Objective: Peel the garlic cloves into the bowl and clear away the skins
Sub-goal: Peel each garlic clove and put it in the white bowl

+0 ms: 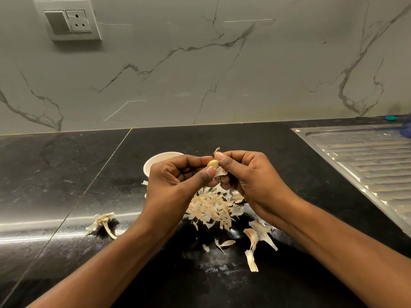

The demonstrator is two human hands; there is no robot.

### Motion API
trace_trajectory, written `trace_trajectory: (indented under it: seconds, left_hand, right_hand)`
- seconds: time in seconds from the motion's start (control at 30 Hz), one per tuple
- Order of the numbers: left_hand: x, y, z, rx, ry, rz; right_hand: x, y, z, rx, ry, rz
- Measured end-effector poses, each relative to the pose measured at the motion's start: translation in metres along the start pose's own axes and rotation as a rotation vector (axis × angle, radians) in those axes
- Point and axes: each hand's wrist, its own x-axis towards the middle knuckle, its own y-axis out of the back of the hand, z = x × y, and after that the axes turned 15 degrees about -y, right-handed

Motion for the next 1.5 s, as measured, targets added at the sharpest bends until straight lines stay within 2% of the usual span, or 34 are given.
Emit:
trace_trajectory:
  seconds: [0.23, 0.33, 0.6, 0.83, 1.1, 1.37, 1.5]
  left_hand:
    - [0.003, 0.001, 0.001, -0.045, 0.040, -0.021]
    - [0.004, 0.000, 0.000, -0.064, 0.071, -0.042]
    - [0.002, 0.002, -0.007, 0.198, -0.034, -0.133]
    - [0.003, 0.005, -0.008, 0.261, -0.057, -0.142]
    - [0.003, 0.003, -0.007, 0.180, 0.015, -0.085]
    - [0.007, 0.006, -0.004, -0.030, 0.135, 0.044]
    - [0.007, 0.006, -0.002, -0.037, 0.128, 0.028]
  right_hand:
    - [-0.001, 0.005, -0.007, 0.047, -0.055, -0.043]
    - [-0.001, 0.009, -0.010, 0.008, -0.022, -0.026]
    - [0.000, 0.018, -0.011, -0.275, 0.065, 0.003]
    - [0.001, 0.022, -0.011, -0.338, 0.041, -0.040]
    - [0.003, 0.022, -0.010, -0.302, 0.063, 0.022]
    - [0.006, 0.025, -0.012, -0.242, 0.050, 0.054]
    - [0.005, 0.025, -0.013, -0.241, 0.046, 0.067]
